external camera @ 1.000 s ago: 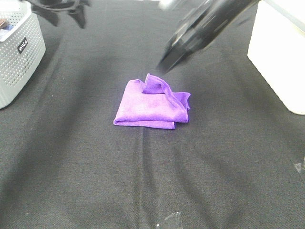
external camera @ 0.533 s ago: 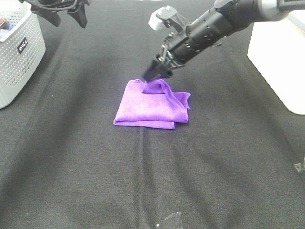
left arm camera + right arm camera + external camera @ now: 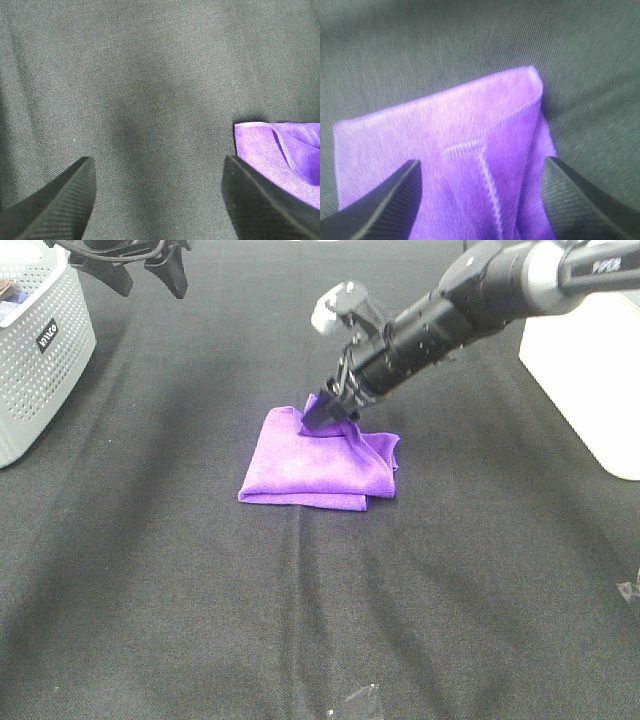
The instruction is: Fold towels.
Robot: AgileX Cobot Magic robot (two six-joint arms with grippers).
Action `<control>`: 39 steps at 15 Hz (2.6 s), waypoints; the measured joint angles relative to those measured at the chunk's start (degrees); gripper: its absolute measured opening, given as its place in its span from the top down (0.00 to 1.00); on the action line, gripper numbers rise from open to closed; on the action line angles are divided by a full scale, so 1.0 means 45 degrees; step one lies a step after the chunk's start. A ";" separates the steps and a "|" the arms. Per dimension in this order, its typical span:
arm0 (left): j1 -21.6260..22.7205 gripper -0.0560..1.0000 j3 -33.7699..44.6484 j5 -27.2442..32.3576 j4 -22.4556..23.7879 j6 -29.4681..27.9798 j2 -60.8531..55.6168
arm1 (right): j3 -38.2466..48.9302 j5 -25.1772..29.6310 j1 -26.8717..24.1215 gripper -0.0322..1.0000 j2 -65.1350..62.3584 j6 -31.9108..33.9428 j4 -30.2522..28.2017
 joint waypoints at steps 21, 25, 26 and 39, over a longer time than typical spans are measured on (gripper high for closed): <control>0.0000 0.31 0.0000 0.0000 -0.0013 0.0102 0.0000 | 0.0000 -0.1235 -0.1566 0.96 0.0000 0.5755 0.0051; 0.0000 0.31 0.0000 0.0000 -0.0051 0.0102 0.0000 | 0.0000 -0.0573 -0.1642 0.96 -0.0013 0.7856 -0.0344; 0.0000 0.31 0.0000 0.0000 -0.0051 0.0102 0.0000 | 0.0000 -0.0331 -0.1642 0.96 -0.0013 0.8187 -0.0344; 0.0000 0.31 0.0000 0.0000 -0.0089 0.0102 0.0000 | 0.0000 0.0624 -0.1642 0.14 -0.1490 1.0708 -0.3489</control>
